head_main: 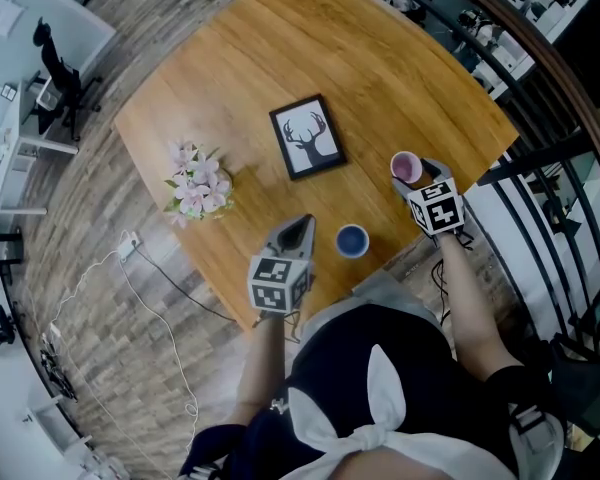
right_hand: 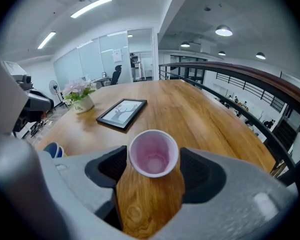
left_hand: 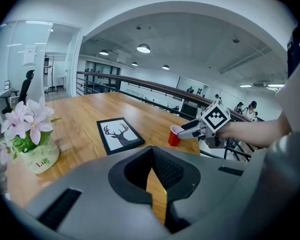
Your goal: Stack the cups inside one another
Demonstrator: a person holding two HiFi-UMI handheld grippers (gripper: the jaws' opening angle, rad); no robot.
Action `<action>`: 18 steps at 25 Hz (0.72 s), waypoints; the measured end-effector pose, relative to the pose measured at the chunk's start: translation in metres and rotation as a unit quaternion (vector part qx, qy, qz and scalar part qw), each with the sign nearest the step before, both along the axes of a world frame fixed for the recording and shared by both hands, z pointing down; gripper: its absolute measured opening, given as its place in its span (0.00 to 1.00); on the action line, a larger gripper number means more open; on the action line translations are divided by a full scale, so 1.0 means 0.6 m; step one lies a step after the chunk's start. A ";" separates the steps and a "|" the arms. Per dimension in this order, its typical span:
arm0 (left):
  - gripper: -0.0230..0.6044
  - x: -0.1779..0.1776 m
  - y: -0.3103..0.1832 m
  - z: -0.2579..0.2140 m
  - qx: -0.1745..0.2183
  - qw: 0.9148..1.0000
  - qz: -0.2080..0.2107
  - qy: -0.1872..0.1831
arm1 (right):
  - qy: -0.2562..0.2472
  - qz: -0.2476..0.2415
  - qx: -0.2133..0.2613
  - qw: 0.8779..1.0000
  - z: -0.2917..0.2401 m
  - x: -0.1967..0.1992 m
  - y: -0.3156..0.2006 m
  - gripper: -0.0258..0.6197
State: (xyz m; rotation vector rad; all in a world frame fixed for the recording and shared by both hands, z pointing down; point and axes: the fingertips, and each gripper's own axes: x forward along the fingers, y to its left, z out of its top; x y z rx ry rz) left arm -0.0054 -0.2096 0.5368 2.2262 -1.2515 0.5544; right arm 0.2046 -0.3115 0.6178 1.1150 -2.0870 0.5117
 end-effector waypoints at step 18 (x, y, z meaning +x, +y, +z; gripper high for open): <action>0.06 0.004 0.011 0.010 -0.003 1.000 0.005 -0.005 | 0.004 -0.010 0.000 1.000 -0.004 0.003 0.008 0.52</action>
